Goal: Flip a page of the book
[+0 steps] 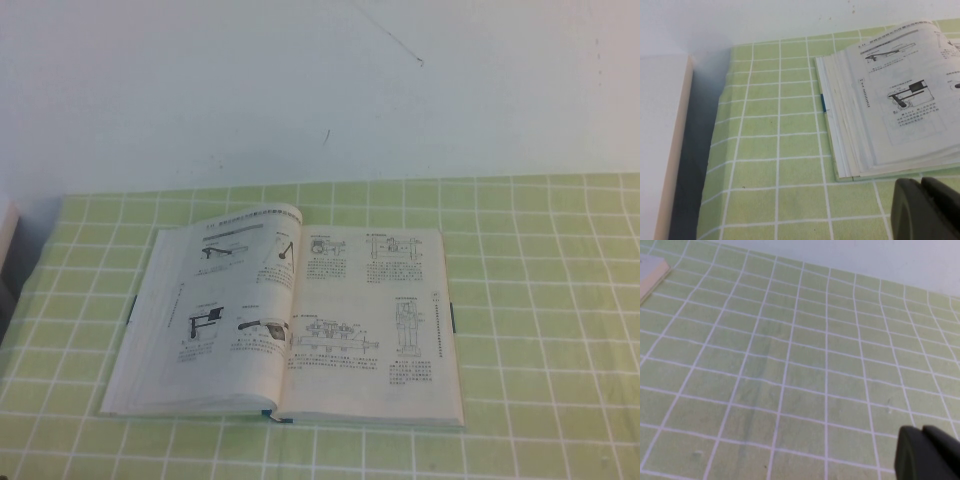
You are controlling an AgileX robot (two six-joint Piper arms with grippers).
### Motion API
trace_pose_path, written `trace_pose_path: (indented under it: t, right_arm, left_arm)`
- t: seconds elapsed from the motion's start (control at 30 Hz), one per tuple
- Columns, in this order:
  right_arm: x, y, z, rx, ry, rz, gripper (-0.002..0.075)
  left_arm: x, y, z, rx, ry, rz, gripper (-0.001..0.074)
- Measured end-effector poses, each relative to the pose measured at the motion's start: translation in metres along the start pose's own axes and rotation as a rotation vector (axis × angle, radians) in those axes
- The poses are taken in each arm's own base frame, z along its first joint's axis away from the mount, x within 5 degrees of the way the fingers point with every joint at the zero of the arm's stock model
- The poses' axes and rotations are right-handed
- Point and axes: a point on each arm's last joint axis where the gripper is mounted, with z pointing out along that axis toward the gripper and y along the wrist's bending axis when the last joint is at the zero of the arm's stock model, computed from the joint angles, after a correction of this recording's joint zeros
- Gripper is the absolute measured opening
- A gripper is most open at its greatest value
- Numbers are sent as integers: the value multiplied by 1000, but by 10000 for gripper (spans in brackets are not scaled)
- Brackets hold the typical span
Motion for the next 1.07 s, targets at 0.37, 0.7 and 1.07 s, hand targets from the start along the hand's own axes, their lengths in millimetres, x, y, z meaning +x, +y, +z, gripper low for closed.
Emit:
trace_pose_path:
  t: [0.37,0.7,1.07]
  right_arm:
    - [0,1,0,-5,-8,10,-3]
    - [0,1,0,-6,-8,12,-3]
    - [0,1,0,-6,-8,12,-3]
  left_arm:
    - [0,0,0,0,0,0,-4]
    - [0,0,0,0,2,0,-4]
    - [0,0,0,0,2,0,-4]
